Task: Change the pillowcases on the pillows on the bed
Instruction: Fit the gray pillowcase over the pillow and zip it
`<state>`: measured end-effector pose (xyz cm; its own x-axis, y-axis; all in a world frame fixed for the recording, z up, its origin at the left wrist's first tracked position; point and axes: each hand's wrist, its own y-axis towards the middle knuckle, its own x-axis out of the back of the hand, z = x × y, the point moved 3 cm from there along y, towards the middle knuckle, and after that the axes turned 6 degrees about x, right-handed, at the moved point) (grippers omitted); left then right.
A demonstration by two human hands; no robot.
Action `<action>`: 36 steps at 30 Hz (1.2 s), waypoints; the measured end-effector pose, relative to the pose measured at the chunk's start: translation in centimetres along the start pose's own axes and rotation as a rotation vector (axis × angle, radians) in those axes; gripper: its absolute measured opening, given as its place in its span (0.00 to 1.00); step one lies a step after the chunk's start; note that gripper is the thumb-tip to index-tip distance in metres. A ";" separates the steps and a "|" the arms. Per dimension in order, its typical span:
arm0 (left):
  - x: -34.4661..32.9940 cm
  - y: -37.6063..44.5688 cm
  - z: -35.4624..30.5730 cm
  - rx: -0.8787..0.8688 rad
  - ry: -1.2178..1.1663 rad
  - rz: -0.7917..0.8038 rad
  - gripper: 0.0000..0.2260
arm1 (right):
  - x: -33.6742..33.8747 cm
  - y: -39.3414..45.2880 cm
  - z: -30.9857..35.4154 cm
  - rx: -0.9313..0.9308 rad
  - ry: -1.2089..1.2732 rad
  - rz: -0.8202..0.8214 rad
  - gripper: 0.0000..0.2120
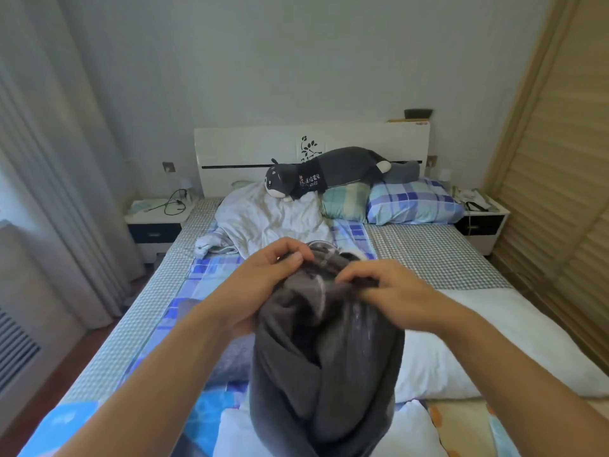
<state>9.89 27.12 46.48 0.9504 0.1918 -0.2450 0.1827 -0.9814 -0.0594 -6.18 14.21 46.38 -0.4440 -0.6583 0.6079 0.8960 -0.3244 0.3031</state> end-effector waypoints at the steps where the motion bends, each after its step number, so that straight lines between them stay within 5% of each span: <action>1: -0.1 -0.4 0.2 0.037 0.028 0.077 0.05 | 1.0 0.0 -0.2 -0.070 0.193 -0.103 0.20; 4: 0.2 -1.3 1.0 0.095 0.596 0.307 0.16 | 2.0 -0.3 -0.4 -0.126 0.483 -0.205 0.22; 6: 0.6 -0.6 1.2 0.010 0.827 0.173 0.15 | 0.9 -0.4 -0.2 -0.112 0.454 -0.196 0.23; 9: 1.3 -0.1 0.5 -0.008 0.548 -0.088 0.15 | -0.4 -0.5 -0.4 -0.134 0.455 -0.189 0.22; 14: 0.7 0.6 0.3 -0.001 0.199 -0.181 0.14 | -2.5 -1.3 1.4 -0.010 0.354 0.020 0.11; 17: -0.6 0.4 0.2 -0.050 0.343 -0.234 0.11 | -2.3 -1.4 1.6 0.057 0.085 0.166 0.10; 19: -0.6 -0.4 0.2 0.000 0.565 -0.126 0.05 | -0.4 -1.0 0.5 0.057 -0.062 0.052 0.15; 22: -0.1 -1.1 1.1 0.118 1.004 0.054 0.18 | 1.3 -0.8 -0.2 0.015 -0.165 -0.075 0.19; 26: 0.0 -0.6 0.3 -0.110 0.693 -0.144 0.25 | -0.2 -0.7 0.1 -0.101 0.044 -0.020 0.19; 29: 0.4 -0.2 0.1 -0.107 0.527 -0.337 0.23 | -2.4 -1.0 0.5 -0.131 0.197 0.014 0.20; 33: -0.1 0.1 1.4 -0.002 0.216 -0.545 0.17 | -5.6 -1.3 -0.5 -0.071 -0.221 -0.152 0.25; 36: -1.7 -0.2 3.2 0.044 0.185 -0.444 0.08 | -4.6 -1.4 -1.6 -0.092 -0.365 -0.378 0.24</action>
<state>7.48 27.03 43.82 0.8124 0.5830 -0.0111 0.5740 -0.8029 -0.1610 -5.44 16.59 42.01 -0.6935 -0.2102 0.6891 0.6623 -0.5624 0.4950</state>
